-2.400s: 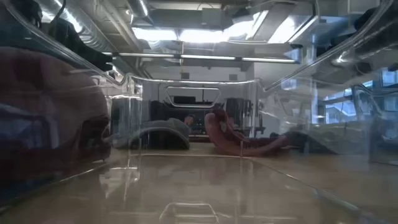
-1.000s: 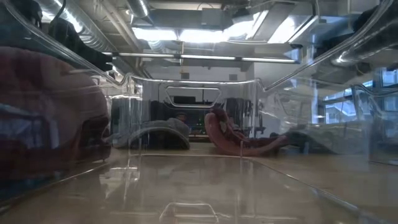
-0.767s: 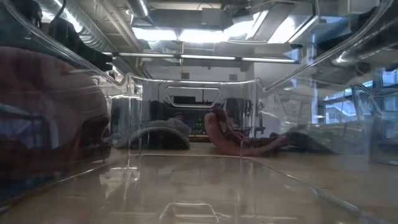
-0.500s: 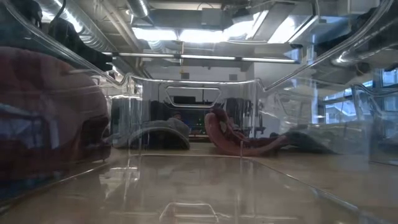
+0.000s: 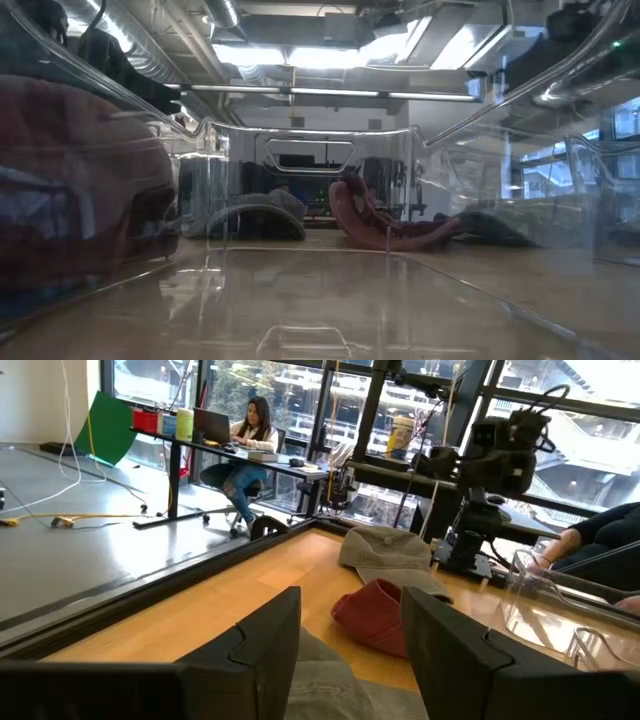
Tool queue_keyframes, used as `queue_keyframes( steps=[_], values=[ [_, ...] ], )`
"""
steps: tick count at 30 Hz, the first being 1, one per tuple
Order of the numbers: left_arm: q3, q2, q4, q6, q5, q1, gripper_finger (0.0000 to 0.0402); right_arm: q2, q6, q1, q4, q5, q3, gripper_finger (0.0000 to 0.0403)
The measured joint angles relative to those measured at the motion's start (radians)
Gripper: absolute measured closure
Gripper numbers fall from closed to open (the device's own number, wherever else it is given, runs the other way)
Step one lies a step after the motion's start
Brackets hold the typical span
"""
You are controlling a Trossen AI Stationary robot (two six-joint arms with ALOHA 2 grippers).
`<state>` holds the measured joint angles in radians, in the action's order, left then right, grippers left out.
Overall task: Pick & Place hat
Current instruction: Put the right gray cap into the right transparent bin
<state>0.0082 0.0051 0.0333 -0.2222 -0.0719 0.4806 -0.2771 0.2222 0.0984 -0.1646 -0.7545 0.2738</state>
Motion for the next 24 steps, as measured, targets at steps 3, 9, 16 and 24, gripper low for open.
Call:
queue_keyframes(
  steps=[3,9,16,24],
  values=[
    [0.0,0.0,0.0,0.0,0.0,0.0,0.0233,-0.156,0.152,-0.049,-0.247,-0.01,0.134,0.0129],
    [0.0,0.0,0.0,0.0,0.0,0.0,0.0233,-0.479,0.391,-0.211,-0.704,0.093,0.386,0.0143],
    [0.0,0.0,0.0,0.0,0.0,0.0,0.0233,-0.792,0.39,-0.416,-0.916,0.237,0.543,0.0146],
    [0.0,0.0,0.0,0.0,0.0,0.0,0.0233,-1.043,0.336,-0.566,-0.956,0.279,0.555,0.0146]
  ],
)
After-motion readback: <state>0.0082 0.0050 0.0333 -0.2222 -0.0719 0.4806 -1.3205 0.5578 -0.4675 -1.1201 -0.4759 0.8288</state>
